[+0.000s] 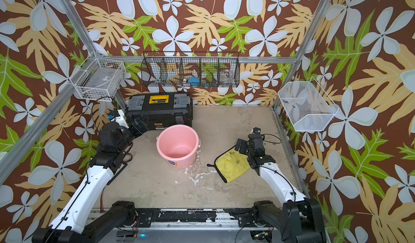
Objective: Wipe the inside of the bucket with a cloth
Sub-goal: Pick up the cleaning item at the center of the board.
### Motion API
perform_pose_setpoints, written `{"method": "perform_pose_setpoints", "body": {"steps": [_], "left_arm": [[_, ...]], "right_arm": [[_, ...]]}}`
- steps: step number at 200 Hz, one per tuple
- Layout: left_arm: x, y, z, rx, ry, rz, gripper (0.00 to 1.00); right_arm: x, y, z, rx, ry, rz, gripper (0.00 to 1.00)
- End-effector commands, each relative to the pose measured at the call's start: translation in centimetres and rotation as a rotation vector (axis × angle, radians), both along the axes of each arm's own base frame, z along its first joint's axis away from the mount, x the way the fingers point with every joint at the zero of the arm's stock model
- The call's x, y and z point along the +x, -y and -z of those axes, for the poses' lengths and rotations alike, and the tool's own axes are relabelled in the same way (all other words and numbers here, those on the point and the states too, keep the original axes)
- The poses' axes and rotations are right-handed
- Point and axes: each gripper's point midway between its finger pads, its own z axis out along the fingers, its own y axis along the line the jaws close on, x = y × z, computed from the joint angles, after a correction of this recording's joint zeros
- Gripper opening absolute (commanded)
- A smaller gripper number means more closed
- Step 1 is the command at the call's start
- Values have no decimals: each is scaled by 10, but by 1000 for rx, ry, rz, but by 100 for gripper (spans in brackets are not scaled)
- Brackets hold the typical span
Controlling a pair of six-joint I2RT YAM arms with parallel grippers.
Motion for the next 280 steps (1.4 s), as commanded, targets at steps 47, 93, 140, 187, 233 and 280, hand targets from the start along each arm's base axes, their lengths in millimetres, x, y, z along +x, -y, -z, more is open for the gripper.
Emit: {"method": "perform_pose_setpoints", "body": {"steps": [47, 93, 140, 187, 233, 280], "left_arm": [[-43, 51, 2, -177, -85, 269, 100], [-55, 58, 2, -167, -48, 329, 100], [-62, 65, -5, -169, -54, 375, 100], [-64, 64, -6, -155, -70, 374, 100], [-63, 68, 10, -157, -128, 402, 100], [-64, 67, 20, -134, -159, 401, 100]], "right_arm": [[-25, -14, 58, -39, -258, -77, 100], [-43, -28, 74, -86, -340, -122, 100], [-53, -28, 91, -101, -408, -125, 100], [-56, -33, 114, -106, -494, -159, 99], [-68, -36, 138, -110, -570, -176, 81], [-70, -40, 141, -97, -558, -184, 50]]}}
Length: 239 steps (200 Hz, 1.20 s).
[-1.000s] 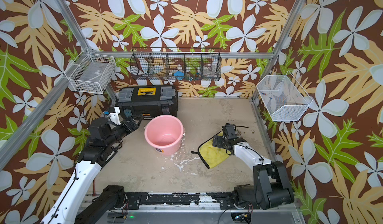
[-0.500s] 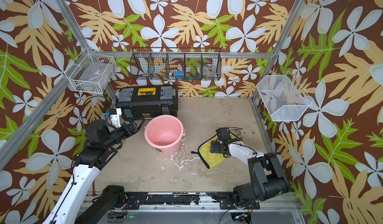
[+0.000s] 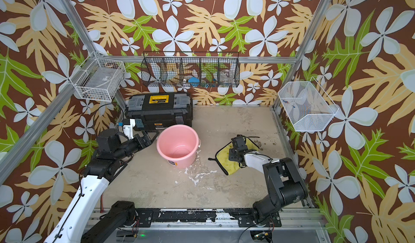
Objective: Wipe the inside of the bucket with a cloth
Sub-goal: Pick up the cleaning item at the center of the board, then pick up the bucket from the center of the board.
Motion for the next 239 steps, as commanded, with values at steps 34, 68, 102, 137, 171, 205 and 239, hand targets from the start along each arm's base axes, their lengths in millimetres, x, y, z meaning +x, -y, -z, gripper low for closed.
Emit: {"method": "perform_pose_setpoints", "body": {"steps": [34, 68, 102, 137, 171, 205, 239], "left_arm": [[-4, 0, 6, 30, -15, 18, 100], [-4, 0, 11, 34, -36, 15, 100], [-3, -5, 22, 55, -92, -15, 100], [-6, -5, 32, 52, -137, -13, 100], [-12, -2, 46, 42, -194, 7, 100], [-21, -7, 42, 52, -199, -25, 100], [-32, 1, 53, 7, -257, 13, 98]], "right_arm": [[-55, -8, 31, 63, -249, -36, 11], [-47, -20, 11, 130, -178, -71, 0], [-33, -42, -50, 240, -14, -162, 0], [-24, -69, -114, 355, 112, -291, 0], [-17, -96, -173, 488, 212, -414, 0], [-11, -108, -241, 533, 360, -497, 0], [-12, -124, -302, 608, 458, -606, 0]]}}
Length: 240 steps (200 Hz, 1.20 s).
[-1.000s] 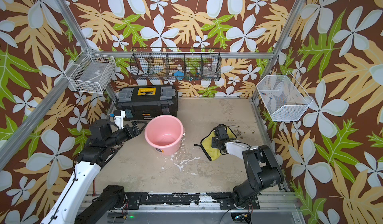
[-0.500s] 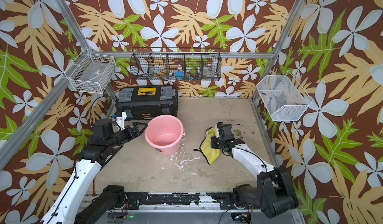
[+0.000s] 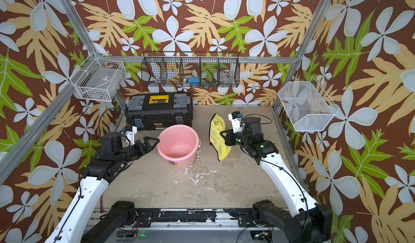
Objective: Wipe the inside of the bucket with a cloth
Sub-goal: Pick up the bucket from the center of the board.
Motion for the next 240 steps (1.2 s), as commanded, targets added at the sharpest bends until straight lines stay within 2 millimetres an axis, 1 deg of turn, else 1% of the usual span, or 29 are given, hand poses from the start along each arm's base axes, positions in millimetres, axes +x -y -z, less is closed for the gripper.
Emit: {"method": "perform_pose_setpoints", "body": {"steps": [1, 4, 29, 37, 55, 82, 112, 127, 165, 178, 194, 211, 232, 240], "left_arm": [[-9, 4, 14, -21, -67, 20, 98], [-10, 5, 16, -18, -73, 22, 98], [-14, 3, 35, -8, -117, 13, 93], [-14, 3, 38, -14, -125, 12, 91], [-11, 4, 40, -23, -122, 5, 88], [-3, 4, 43, -28, -130, -7, 80], [5, 11, 50, -76, -162, 4, 70], [6, 14, 48, -99, -167, -1, 70], [10, 18, 35, -144, -146, -35, 66], [13, 18, 37, -148, -148, -44, 63], [15, 21, 43, -156, -170, -37, 60], [17, 23, 49, -152, -191, -27, 59], [20, 21, 48, -142, -183, -43, 58], [21, 21, 48, -140, -182, -44, 56]], "right_arm": [[-7, -16, -34, 64, 57, -108, 0], [-7, -18, -41, 72, 67, -117, 0], [-6, -24, -75, 107, 122, -151, 0], [-5, -25, -83, 114, 138, -155, 0], [-2, -29, -94, 130, 147, -172, 0], [0, -35, -99, 140, 153, -184, 0], [1, -37, -104, 144, 168, -181, 0], [2, -37, -105, 142, 168, -179, 0], [4, -40, -102, 144, 164, -188, 0], [5, -41, -102, 148, 162, -193, 0], [5, -41, -104, 150, 167, -194, 0], [4, -42, -104, 148, 169, -195, 0], [4, -41, -103, 145, 165, -194, 0], [4, -42, -102, 145, 162, -195, 0]]}}
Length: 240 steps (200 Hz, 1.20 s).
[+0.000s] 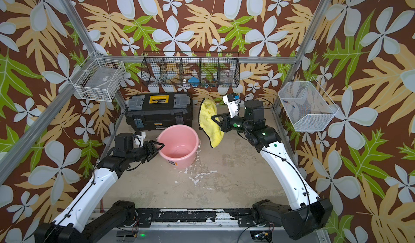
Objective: Wipe the inside of the bucket with a cloth
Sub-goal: Pick up the bucket from the center of the board.
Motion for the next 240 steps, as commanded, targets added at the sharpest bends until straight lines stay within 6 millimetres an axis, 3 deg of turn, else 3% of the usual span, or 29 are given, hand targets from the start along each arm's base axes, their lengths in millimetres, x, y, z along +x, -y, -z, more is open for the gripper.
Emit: {"method": "perform_pose_setpoints", "body": {"steps": [1, 46, 102, 134, 148, 170, 203, 220, 240], "left_arm": [[7, 0, -7, 0, 31, -13, 56], [10, 6, 2, 28, -14, 18, 42], [11, 7, 12, 106, -51, 43, 41], [14, 7, 12, 122, -51, 39, 33], [15, 8, 15, 125, -62, 45, 23], [16, 9, 20, 135, -79, 60, 19], [20, 12, 14, 158, -67, 81, 13], [23, 12, 9, 190, -62, 87, 0], [28, 14, 0, 231, -40, 94, 0]], "right_arm": [[0, -2, -8, 14, 36, -14, 0], [1, -3, 0, 11, 16, -16, 0], [2, -4, 3, 12, 7, -18, 0], [2, -4, 7, 10, -1, -18, 0], [2, -4, 9, 8, -7, -18, 0], [2, -3, 10, -2, -6, -16, 0], [-2, -5, 4, -12, 12, -26, 0], [-8, -9, -5, -11, 33, -41, 0], [-18, -20, -19, -17, 66, -69, 0]]}}
